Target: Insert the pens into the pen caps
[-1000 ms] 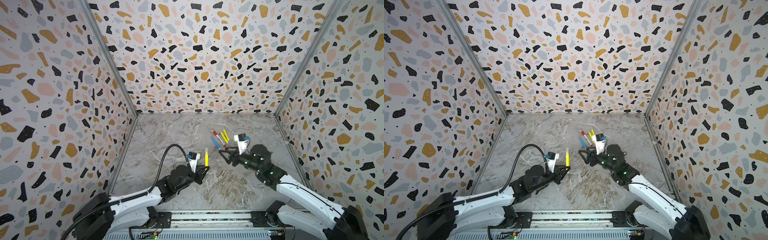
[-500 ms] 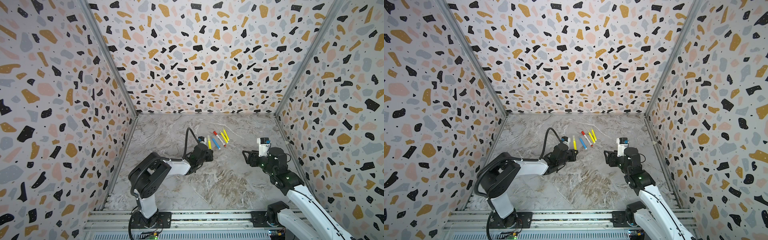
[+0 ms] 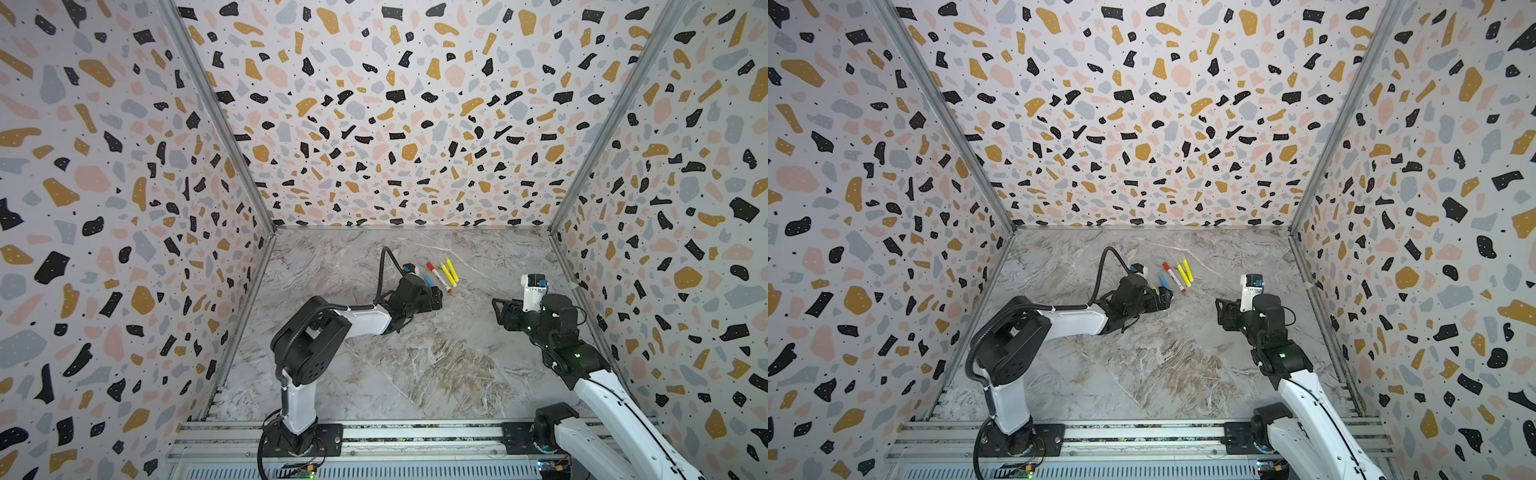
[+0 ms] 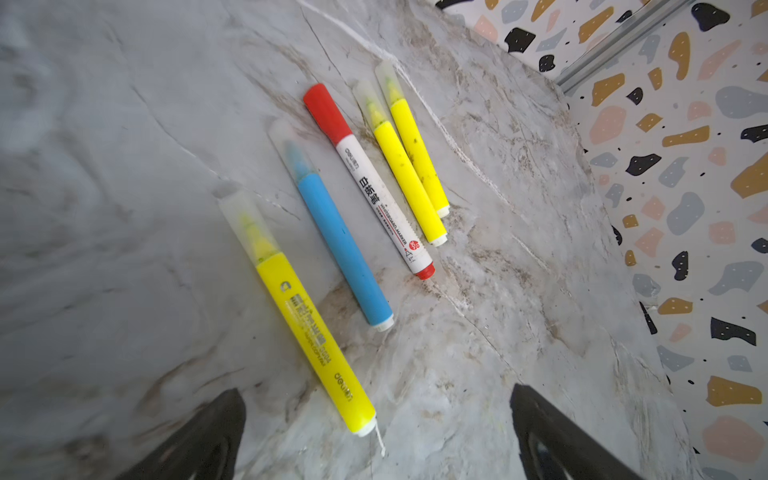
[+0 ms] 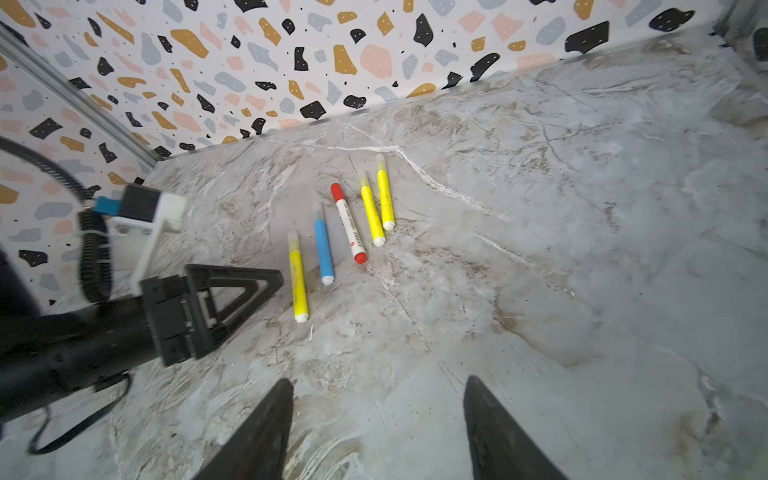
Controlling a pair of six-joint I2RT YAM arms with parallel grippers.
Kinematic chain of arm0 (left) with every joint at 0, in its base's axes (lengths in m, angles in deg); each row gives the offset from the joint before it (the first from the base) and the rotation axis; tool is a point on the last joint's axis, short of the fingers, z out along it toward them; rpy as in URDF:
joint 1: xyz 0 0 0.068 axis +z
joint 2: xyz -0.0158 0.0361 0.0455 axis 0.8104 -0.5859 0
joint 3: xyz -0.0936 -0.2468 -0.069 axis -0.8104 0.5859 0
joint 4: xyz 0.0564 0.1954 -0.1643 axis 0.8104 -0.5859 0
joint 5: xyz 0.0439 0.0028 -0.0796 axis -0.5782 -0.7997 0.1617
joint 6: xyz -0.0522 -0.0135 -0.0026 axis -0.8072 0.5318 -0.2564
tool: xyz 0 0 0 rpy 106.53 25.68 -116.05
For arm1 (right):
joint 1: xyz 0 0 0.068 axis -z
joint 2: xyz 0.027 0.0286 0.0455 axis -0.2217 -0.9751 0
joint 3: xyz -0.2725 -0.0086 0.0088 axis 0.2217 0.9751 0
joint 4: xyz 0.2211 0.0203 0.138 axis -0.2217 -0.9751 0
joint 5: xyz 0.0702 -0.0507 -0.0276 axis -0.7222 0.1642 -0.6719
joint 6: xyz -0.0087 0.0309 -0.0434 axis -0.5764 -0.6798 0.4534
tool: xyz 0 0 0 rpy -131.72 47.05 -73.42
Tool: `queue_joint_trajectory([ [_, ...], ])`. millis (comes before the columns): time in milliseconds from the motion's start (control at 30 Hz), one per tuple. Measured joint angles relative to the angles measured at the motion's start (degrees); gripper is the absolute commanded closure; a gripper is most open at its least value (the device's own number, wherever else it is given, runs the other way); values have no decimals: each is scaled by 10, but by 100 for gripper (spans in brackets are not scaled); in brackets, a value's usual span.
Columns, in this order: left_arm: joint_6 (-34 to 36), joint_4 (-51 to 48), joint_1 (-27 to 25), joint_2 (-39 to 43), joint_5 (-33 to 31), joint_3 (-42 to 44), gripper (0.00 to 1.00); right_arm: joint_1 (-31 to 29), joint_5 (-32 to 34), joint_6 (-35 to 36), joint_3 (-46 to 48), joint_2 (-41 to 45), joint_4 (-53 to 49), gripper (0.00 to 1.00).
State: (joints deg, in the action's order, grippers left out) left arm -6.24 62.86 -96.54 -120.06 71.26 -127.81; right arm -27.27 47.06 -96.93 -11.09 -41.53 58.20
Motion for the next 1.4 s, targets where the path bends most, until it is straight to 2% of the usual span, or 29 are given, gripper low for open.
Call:
queue_joint_trajectory([
  [33, 12, -6, 0, 47, -21, 27, 0, 1, 12, 8, 2, 3, 3, 35],
  [67, 23, -13, 0, 98, -48, 54, 0, 1, 27, 17, 9, 9, 9, 26],
  [100, 37, -22, 0, 150, -80, 78, 0, 1, 42, 26, 18, 16, 17, 4],
  [200, 89, -63, 3, 330, -223, 130, 0, 3, 95, 60, 84, 61, 70, 1],
  [333, 172, -66, 25, 497, -433, 200, 0, 4, 156, 91, 209, 105, 183, 1],
  [433, 245, -12, 38, 563, -564, 312, 0, 9, 198, 113, 303, 85, 313, 1],
  [533, 304, 90, 74, 573, -615, 448, 0, 38, 213, 122, 321, 4, 426, 1],
  [633, 330, 173, 141, 542, -622, 537, 0, 56, 231, 130, 321, -90, 554, 1],
  [733, 340, 266, 197, 480, -612, 558, 0, 62, 243, 147, 321, -189, 673, 1],
  [800, 355, 346, 215, 424, -604, 560, 2, 68, 241, 155, 321, -250, 745, 1],
  [833, 363, 381, 221, 399, -592, 560, 3, 71, 239, 156, 321, -287, 789, 1],
  [967, 391, 532, 255, 295, -525, 569, 0, 68, 212, 188, 321, -390, 913, 1],
  [1067, 409, 556, 276, 242, -455, 557, 0, 48, 204, 212, 321, -425, 969, 1],
  [1167, 404, 526, 314, 232, -385, 515, 0, 50, 202, 215, 291, -433, 930, 1],
  [1267, 401, 529, 330, 235, -353, 498, 1, 81, 181, 207, 221, -432, 867, 1],
  [1400, 399, 519, 333, 236, -329, 498, 0, 92, 172, 201, 210, -425, 847, 1],
])
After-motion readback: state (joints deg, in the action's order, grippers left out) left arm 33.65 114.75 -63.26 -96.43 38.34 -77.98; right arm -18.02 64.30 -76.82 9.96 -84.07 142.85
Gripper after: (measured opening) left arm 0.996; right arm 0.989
